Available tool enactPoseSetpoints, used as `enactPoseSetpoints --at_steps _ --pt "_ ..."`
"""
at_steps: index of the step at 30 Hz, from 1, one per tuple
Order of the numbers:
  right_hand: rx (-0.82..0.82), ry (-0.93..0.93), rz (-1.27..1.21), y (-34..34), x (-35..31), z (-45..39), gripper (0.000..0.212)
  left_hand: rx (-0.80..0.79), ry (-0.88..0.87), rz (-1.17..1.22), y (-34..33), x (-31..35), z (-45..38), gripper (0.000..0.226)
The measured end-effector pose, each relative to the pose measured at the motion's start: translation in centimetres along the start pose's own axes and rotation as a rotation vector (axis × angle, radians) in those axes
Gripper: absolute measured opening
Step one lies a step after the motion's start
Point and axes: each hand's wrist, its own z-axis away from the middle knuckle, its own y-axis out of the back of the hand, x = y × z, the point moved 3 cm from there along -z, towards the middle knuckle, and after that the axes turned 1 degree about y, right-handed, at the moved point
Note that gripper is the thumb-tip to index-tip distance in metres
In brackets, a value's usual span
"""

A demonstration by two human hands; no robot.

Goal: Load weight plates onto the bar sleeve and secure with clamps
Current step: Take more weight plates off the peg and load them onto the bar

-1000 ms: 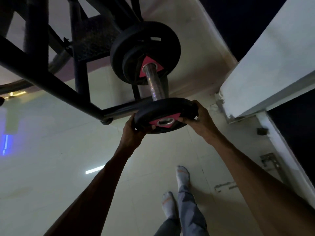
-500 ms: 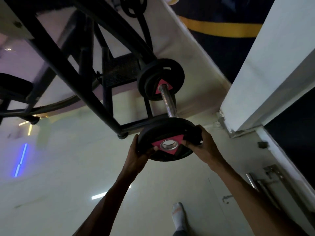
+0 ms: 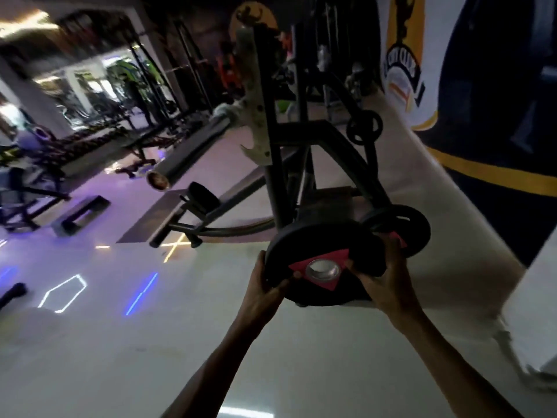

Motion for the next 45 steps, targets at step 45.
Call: enactPoseSetpoints --at_steps 45 --pt "0.231 0.378 0.259 -26.5 -21.7 -16.6 0.075 -0.021 -0.372 0.039 28.8 6.3 -22.4 0.072"
